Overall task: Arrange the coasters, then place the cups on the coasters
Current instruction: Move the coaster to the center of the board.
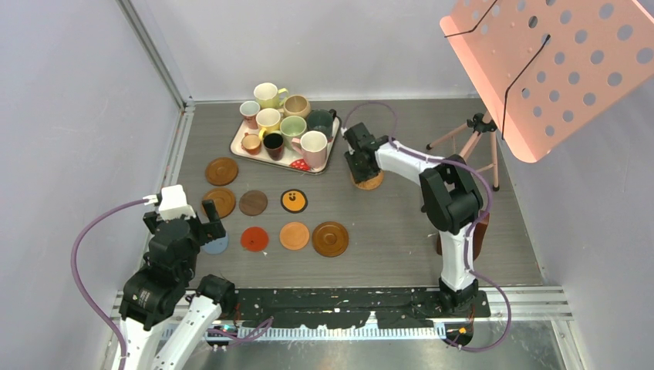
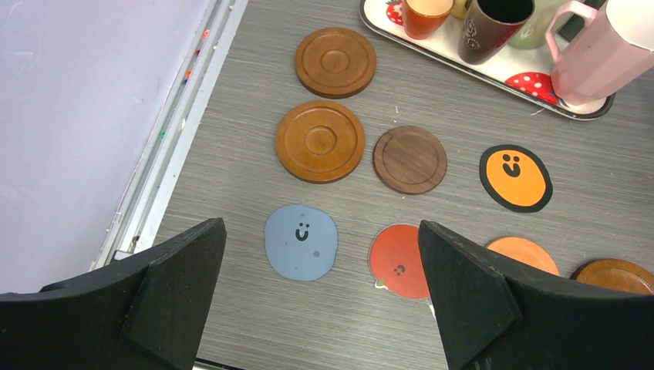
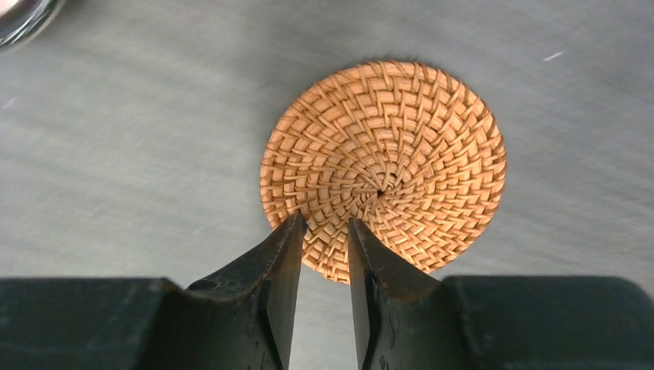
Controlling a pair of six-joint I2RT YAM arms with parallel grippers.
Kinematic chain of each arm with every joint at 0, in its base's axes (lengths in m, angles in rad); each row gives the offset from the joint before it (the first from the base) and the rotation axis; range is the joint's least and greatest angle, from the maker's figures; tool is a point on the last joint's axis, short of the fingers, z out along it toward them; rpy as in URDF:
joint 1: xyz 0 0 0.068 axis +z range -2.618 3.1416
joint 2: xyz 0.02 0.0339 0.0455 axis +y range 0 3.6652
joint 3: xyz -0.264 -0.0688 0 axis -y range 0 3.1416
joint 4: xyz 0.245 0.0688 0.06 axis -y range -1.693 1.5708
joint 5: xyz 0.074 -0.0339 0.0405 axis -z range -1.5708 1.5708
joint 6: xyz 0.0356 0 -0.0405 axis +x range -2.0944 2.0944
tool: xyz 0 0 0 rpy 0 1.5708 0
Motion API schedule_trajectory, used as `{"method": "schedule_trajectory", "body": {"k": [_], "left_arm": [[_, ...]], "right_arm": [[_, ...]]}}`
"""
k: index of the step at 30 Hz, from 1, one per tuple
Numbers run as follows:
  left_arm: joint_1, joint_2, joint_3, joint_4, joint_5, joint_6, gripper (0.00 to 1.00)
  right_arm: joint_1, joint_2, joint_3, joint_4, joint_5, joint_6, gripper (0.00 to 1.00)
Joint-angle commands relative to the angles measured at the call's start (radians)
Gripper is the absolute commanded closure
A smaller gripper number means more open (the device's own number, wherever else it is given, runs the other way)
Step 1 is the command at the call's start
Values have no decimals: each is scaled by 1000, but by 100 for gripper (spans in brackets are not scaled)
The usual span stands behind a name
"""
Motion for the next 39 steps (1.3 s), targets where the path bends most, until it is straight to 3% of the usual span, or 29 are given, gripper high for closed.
{"method": "schedule_trajectory", "body": {"k": [1,7,15,31,39], "left_arm": [[-3,-13,-1,37,-12,-11,1],[-3,-11,-1,38,-12,-11,1],[-3,-9,-1,35,-12,-11,1],[-3,-13,-2,41,-7,-11,1],[-3,-7,-4,40,-3,-11,1]], "right_arm": [[59,-94,-143,101,-113,110,64],[150,-178,-289,252,-134,195,64],[245,-193,-313,336,-123,271,65],[312,-173,-294,350,-107,297,64],[310,-197,-197,287,-35,199,63]]}}
